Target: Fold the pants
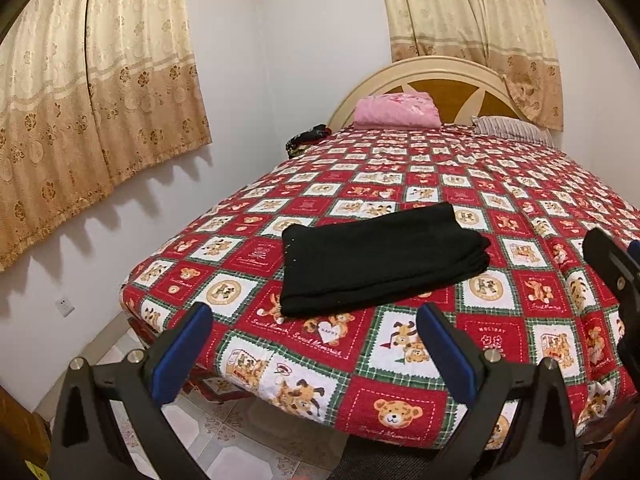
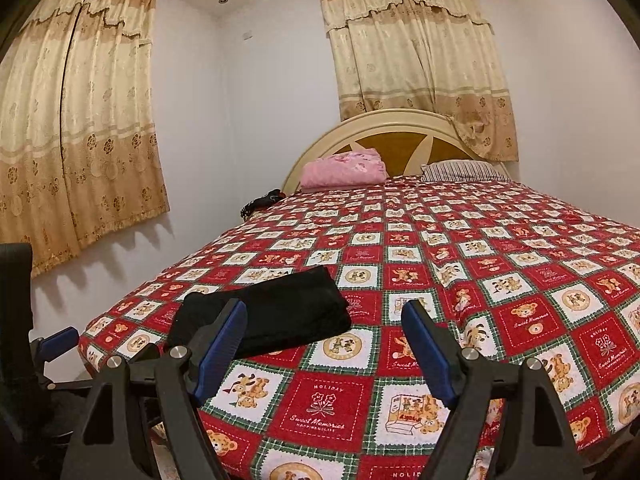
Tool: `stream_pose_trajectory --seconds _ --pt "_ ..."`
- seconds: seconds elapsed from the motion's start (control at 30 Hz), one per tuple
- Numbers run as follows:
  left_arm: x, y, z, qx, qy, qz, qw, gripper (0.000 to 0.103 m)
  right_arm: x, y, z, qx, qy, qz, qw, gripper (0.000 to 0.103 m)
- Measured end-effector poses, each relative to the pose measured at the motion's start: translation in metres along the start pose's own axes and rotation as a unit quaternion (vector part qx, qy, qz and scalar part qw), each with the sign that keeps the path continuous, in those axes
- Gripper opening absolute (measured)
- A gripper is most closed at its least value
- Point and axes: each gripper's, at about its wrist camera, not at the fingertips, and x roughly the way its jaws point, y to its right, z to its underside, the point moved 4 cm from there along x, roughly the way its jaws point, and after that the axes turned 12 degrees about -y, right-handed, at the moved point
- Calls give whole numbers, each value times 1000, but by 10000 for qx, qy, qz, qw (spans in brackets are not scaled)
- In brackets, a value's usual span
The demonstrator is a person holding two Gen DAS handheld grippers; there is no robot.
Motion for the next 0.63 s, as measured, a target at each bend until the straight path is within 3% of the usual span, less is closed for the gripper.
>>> stream_pose_trajectory --seconds 0.63 --pt "2 4 0 27 -104 302 9995 103 3 2 2 23 -95 48 9999 81"
